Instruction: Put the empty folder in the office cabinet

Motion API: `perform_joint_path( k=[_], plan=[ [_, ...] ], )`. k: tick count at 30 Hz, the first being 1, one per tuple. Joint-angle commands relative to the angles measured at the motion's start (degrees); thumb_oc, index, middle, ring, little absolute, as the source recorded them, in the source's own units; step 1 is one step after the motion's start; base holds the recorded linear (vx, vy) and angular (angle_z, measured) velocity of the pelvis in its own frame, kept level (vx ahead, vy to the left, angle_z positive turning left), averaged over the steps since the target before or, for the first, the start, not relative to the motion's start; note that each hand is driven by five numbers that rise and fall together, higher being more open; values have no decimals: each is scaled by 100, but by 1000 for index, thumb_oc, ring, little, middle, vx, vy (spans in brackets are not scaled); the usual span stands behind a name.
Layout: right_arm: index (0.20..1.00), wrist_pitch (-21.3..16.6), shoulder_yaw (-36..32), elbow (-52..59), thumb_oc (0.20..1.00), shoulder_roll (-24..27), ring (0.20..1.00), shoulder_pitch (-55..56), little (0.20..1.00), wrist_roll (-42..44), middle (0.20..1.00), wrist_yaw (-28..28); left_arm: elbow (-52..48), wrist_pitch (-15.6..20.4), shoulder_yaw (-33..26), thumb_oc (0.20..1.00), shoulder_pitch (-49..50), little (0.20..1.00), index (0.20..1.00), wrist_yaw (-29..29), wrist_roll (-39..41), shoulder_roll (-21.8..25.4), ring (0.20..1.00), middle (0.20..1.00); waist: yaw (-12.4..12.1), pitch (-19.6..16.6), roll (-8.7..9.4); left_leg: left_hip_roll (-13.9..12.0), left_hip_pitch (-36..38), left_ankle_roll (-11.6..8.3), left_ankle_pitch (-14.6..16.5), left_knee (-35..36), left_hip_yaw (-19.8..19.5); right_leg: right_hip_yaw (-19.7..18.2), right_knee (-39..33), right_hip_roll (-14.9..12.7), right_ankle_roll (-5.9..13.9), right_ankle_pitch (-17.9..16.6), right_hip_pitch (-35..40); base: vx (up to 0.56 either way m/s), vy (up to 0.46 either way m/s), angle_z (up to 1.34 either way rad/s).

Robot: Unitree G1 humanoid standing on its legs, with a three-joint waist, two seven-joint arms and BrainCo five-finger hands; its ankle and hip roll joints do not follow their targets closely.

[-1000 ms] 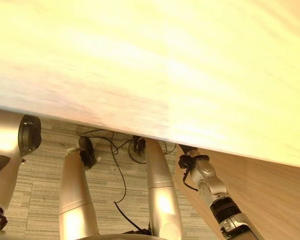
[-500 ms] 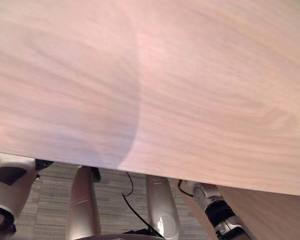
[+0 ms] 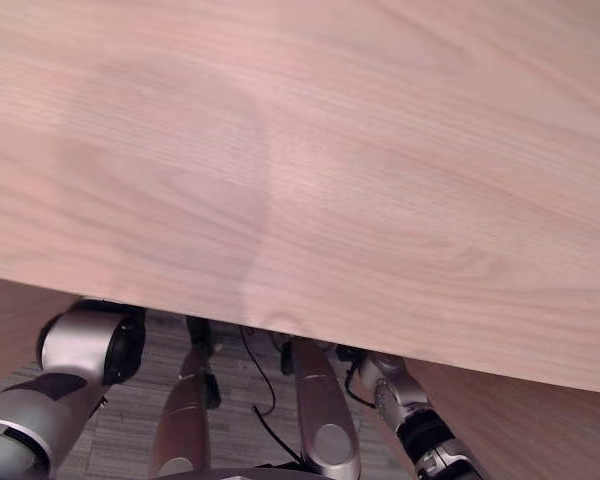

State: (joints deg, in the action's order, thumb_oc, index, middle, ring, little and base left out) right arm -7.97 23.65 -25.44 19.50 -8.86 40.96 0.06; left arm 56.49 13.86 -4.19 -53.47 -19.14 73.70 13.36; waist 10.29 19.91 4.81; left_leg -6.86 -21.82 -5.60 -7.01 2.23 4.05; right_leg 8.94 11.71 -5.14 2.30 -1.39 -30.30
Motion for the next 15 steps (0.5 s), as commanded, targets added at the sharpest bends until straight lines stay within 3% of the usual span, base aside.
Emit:
perform_joint_path(
  k=[1,15],
  plan=[
    [1000,-27,-90,-132,1000,-90,1000,445,1000,-199,1000,68,285,99,-137,1000,108,1000,1000,124,-375,-119,1000,1000,72,-464,-45,-157,361,-240,371,126,-145,-78,-856,-417,854,-290,602,66,28,-7],
    [1000,182,-209,-359,1000,-168,1000,932,1000,-527,1000,199,51,53,-73,1000,1329,1000,1000,241,-392,-790,1000,1000,-75,-917,-181,-86,1373,-187,453,255,-16,-36,-1015,-396,850,-180,1617,81,23,0]
  ],
)
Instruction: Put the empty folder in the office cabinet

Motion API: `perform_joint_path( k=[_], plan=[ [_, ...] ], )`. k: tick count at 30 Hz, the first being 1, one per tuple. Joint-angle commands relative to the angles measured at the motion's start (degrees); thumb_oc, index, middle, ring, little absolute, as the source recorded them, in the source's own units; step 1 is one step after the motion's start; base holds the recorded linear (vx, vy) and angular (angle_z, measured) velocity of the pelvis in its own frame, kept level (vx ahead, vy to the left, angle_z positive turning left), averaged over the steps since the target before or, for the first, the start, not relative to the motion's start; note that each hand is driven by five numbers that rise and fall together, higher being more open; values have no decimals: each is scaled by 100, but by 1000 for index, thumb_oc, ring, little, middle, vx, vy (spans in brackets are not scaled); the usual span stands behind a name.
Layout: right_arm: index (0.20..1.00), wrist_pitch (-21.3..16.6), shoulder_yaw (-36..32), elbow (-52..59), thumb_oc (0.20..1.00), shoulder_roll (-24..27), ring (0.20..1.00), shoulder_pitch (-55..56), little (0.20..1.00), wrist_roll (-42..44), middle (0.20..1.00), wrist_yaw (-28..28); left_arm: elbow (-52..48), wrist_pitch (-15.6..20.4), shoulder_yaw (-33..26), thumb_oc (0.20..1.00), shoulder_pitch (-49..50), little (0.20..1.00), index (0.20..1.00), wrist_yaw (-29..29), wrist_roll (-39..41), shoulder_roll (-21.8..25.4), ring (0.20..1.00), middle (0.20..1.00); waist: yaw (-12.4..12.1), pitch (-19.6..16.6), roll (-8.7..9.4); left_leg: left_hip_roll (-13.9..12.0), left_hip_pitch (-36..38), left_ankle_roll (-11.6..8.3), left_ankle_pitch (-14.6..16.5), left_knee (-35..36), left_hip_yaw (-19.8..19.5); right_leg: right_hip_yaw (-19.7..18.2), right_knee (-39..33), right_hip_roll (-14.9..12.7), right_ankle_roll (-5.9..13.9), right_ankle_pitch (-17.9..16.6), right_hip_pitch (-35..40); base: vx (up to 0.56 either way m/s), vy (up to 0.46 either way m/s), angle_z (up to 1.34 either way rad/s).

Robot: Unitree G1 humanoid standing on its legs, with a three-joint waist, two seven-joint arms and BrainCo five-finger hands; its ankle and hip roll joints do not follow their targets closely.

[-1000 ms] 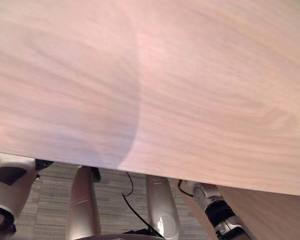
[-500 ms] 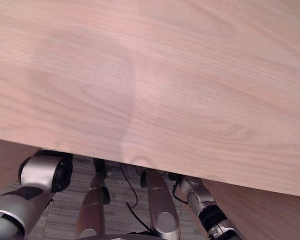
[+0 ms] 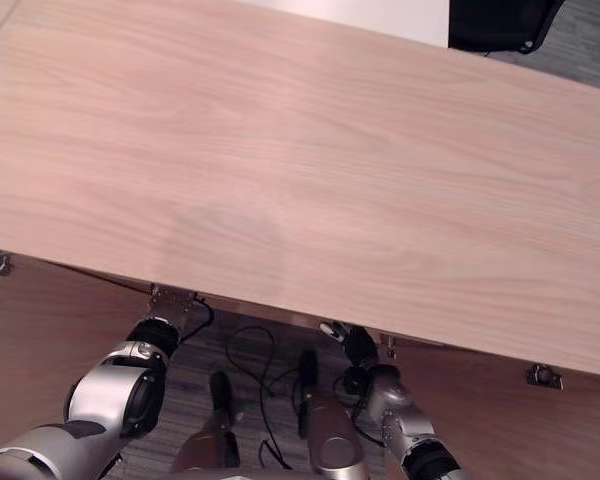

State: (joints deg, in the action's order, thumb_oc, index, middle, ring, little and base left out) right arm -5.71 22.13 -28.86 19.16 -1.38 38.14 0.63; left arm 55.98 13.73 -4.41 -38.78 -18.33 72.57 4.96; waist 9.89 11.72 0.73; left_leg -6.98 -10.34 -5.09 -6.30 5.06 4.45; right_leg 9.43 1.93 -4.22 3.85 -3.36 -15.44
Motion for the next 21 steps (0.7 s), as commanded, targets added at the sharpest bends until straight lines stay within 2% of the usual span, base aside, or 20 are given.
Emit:
perform_joint_path(
  k=[1,10,21],
  plan=[
    [1000,-31,-77,-50,1000,-144,1000,211,1000,-293,1000,151,86,47,-36,1000,-37,1000,1000,187,-281,2,1000,1000,-46,-136,201,-74,296,-237,394,-17,-52,-77,-47,-484,693,37,199,117,28,-5],
    [1000,75,-147,-218,1000,-179,1000,379,1000,-564,1000,283,113,-219,168,1000,889,1000,1000,478,-562,-174,1000,1000,-158,-478,31,-87,822,-231,465,-6,-18,-33,-69,-460,671,180,751,86,10,-2],
    [1000,153,-264,-426,1000,-232,1000,515,1000,-720,1000,345,-92,-370,318,1000,1548,1000,1000,716,-737,-182,1000,1000,-255,-782,-47,-81,1161,-224,527,-6,-29,30,-103,-470,663,263,1169,49,3,0]
  ],
)
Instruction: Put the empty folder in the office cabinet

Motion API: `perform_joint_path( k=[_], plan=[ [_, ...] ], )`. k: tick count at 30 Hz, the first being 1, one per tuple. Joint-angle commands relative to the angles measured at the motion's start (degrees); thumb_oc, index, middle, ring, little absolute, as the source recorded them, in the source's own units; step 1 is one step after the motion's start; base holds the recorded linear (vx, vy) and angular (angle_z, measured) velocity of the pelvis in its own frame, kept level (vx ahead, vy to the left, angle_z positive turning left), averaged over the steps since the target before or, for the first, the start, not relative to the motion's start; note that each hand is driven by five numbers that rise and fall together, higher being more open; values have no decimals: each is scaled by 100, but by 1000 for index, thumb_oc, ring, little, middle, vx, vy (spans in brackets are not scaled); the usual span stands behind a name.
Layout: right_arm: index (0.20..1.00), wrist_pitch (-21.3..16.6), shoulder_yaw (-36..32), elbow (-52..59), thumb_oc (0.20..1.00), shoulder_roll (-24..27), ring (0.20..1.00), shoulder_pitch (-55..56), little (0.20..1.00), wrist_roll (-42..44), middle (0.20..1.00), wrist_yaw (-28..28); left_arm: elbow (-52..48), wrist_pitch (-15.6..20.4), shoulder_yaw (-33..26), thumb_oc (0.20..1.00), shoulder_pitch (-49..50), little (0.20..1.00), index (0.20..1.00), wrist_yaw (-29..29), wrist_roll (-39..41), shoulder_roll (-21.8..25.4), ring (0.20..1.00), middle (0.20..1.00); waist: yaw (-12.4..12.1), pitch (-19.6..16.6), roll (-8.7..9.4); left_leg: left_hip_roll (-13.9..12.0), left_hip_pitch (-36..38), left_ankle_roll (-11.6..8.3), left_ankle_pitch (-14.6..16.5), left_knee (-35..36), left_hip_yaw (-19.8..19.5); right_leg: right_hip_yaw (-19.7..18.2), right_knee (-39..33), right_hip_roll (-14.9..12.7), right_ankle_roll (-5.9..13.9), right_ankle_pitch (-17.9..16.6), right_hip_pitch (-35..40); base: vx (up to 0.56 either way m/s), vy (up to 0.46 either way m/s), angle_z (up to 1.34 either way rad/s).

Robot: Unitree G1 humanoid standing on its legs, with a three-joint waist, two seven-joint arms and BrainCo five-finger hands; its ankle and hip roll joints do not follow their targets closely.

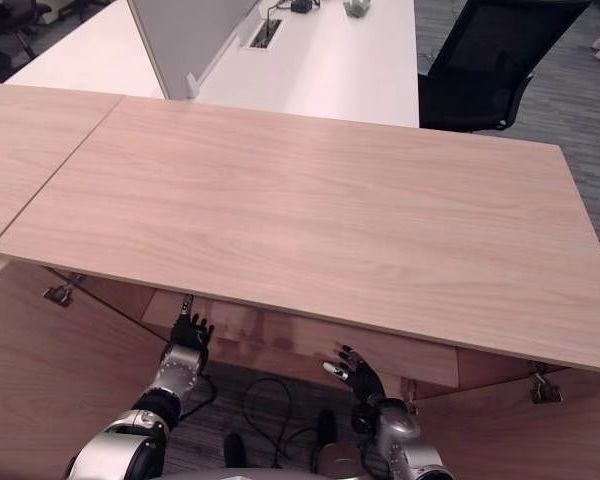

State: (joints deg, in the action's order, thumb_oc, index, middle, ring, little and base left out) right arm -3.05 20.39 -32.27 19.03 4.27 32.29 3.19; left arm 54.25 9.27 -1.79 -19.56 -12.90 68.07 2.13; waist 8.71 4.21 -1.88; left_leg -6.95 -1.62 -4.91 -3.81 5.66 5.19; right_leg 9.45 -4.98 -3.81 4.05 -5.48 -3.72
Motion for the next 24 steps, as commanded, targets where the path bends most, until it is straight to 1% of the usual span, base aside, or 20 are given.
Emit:
perform_joint_path(
  k=[1,6,7,10,11,13,14,15,17,19,22,24],
  plan=[
    [1000,-113,-85,-107,1000,-216,1000,-52,1000,-157,1000,93,83,55,77,1000,-351,1000,1000,188,-303,105,1000,1000,-143,-52,216,-80,308,-238,283,-66,-107,35,582,-513,644,479,29,0,0,0],
    [1000,-100,-88,-180,1000,-246,1000,-62,1000,-192,1000,97,41,13,120,1000,-258,1000,1000,228,-401,163,1000,1000,-178,-111,207,-79,378,-234,300,-66,-121,54,571,-525,646,498,129,0,0,0],
    [1000,-100,-94,-201,1000,-245,1000,-70,1000,-208,1000,110,45,-31,164,1000,-191,1000,1000,261,-533,217,1000,1000,-193,-153,199,-76,398,-234,300,-66,-119,74,564,-527,653,496,163,0,0,0],
    [1000,-144,-150,-316,1000,-209,1000,-199,1000,-215,1000,130,42,-189,447,1000,15,1000,1000,496,-1306,505,1000,1000,-246,-197,147,-51,442,-214,299,-66,-131,86,605,-537,651,502,201,-52,-22,1],
    [1000,-167,-198,-363,1000,-182,1000,-257,1000,-252,1000,145,-185,-202,659,1000,249,1000,1000,658,-1711,676,1000,1000,-279,-192,112,-38,461,-197,296,-66,-130,87,623,-557,648,498,221,-49,-13,4],
    [1000,-194,-278,-374,1000,-142,1000,-286,1000,-326,1000,180,-461,-249,892,1000,626,1000,1000,909,-2114,866,1000,1000,-315,-195,70,-17,484,-182,295,-66,-132,102,633,-574,652,488,247,-39,5,4],
    [1000,-242,-428,-444,1000,-119,1000,-241,1000,-378,1000,264,-828,-226,1105,1000,1197,1000,1000,1289,-2738,1191,1000,1000,-376,-225,23,-2,515,-170,298,-66,-124,112,594,-601,662,468,318,-41,7,8],
    [1000,-276,-485,-487,1000,-116,1000,-219,1000,-416,1000,277,-1005,-182,1137,1000,1431,1000,1000,1391,-2975,1304,1000,1000,-414,-243,21,12,526,-162,301,-66,-134,125,574,-612,665,456,345,-40,4,5],
    [1000,-323,-618,-601,1000,-159,1000,-171,1000,-432,1000,274,-1009,-167,1044,1000,1745,1000,1000,1450,-3219,1304,1000,1000,-496,-274,13,36,539,-146,302,-66,-187,159,560,-634,658,464,396,-16,-2,6],
    [1000,-379,-766,-702,1000,-188,1000,-91,1000,-436,1000,269,-1067,-60,1013,1000,2000,1000,1000,1515,-3545,1318,1000,1000,-561,-273,17,67,563,-133,326,-66,-276,224,563,-664,655,489,470,-9,1,13],
    [1000,-420,-827,-684,1000,-203,1000,-27,1000,-423,1000,287,-1030,-7,991,1000,2108,1000,1000,1539,-3779,1366,1000,1000,-597,-270,23,86,576,-123,334,-66,-348,277,568,-681,652,502,522,2,-5,19],
    [1000,-457,-884,-651,1000,-217,1000,102,1000,-448,1000,349,-1069,98,1038,1000,2266,1000,1000,1612,-4254,1473,1000,1000,-649,-276,51,104,580,-116,346,-66,-449,363,574,-709,647,523,592,8,-14,15]
  ],
)
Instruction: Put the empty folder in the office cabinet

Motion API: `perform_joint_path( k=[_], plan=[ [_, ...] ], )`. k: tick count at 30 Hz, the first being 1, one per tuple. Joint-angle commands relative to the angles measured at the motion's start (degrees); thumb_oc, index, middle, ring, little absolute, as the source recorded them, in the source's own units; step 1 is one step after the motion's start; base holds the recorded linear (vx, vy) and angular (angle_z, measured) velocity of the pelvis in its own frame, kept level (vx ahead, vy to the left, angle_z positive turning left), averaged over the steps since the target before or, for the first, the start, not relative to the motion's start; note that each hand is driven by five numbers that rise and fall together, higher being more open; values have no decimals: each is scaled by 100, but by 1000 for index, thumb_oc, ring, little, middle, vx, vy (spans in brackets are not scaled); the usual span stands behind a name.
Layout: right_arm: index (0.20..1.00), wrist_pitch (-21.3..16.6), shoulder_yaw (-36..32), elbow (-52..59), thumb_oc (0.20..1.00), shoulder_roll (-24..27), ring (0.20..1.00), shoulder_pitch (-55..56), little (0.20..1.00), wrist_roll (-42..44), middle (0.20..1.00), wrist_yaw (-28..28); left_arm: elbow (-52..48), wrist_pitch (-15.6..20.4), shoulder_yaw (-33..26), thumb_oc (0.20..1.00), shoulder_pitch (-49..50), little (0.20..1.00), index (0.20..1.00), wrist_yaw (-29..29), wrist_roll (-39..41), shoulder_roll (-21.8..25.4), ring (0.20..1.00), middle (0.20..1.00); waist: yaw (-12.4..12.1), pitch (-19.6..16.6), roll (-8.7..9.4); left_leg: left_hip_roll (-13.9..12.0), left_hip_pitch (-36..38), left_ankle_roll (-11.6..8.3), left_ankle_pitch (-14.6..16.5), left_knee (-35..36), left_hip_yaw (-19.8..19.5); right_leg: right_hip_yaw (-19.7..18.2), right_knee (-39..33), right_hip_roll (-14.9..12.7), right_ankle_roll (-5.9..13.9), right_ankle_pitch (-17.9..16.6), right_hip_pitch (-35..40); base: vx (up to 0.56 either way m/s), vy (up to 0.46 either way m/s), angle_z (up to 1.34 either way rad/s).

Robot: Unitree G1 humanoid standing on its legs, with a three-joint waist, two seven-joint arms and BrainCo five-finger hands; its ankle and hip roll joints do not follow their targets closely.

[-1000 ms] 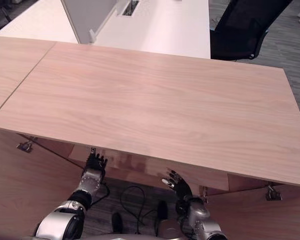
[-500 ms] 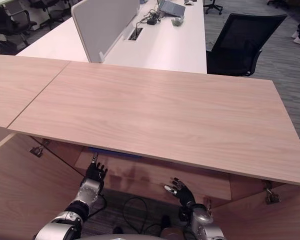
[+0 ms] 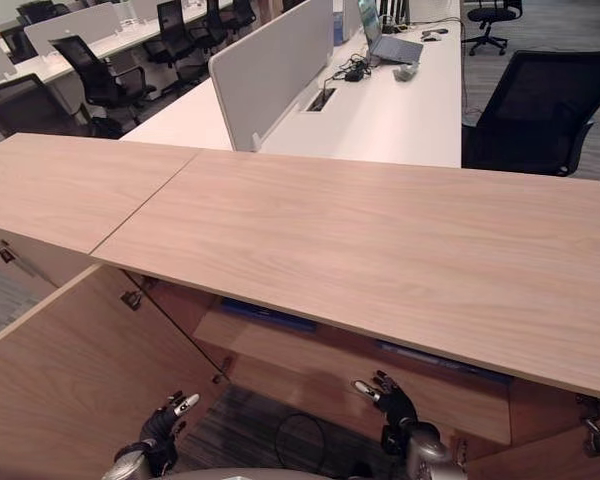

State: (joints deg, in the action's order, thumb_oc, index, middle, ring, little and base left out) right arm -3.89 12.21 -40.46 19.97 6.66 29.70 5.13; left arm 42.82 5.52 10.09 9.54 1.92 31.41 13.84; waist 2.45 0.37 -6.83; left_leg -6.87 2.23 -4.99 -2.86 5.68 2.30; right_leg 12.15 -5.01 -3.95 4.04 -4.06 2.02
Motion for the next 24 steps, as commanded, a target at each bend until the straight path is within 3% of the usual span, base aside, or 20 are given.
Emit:
perform_joint_path(
  k=[1,9,10,11,15,24],
  plan=[
    [1000,-388,-69,169,1000,-309,1000,-125,1000,-203,1000,166,8,497,-118,1000,-598,1000,1000,140,-731,339,1000,1000,-40,100,547,102,193,-104,256,-68,-190,116,575,-703,644,382,32,4,-3,11],
    [1000,-463,-96,274,1000,-319,1000,-123,1000,-181,1000,176,-352,653,11,1000,-522,1000,1000,28,-1430,512,1000,1000,-89,100,569,126,180,-82,270,-72,-303,186,607,-730,641,410,62,4,-2,11],
    [1000,-489,-102,376,1000,-323,1000,-108,1000,-169,1000,167,-492,717,64,906,-553,906,906,-87,-1799,592,906,906,-97,101,578,138,175,-77,281,-71,-330,189,622,-735,641,418,67,12,-1,13],
    [1000,-506,-103,399,1000,-324,1000,-103,1000,-167,1000,170,-547,751,77,200,-565,200,200,-145,-1970,620,200,200,-97,101,582,144,178,-76,289,-71,-333,192,628,-739,641,425,66,22,1,11],
    [1000,-588,-108,430,1000,-294,1000,-92,1000,-157,1000,154,-875,878,198,200,-715,200,200,-516,-2906,861,200,200,-85,129,617,136,169,-78,307,-84,-347,204,679,-751,650,457,47,12,0,4],
    [1000,-697,10,632,1000,-258,1000,-227,1000,127,1000,75,-794,971,614,200,-1387,200,200,-1058,-3959,1086,200,200,18,401,661,121,-7,-66,303,-142,-265,103,859,-745,669,489,-288,-16,3,-1]
  ],
)
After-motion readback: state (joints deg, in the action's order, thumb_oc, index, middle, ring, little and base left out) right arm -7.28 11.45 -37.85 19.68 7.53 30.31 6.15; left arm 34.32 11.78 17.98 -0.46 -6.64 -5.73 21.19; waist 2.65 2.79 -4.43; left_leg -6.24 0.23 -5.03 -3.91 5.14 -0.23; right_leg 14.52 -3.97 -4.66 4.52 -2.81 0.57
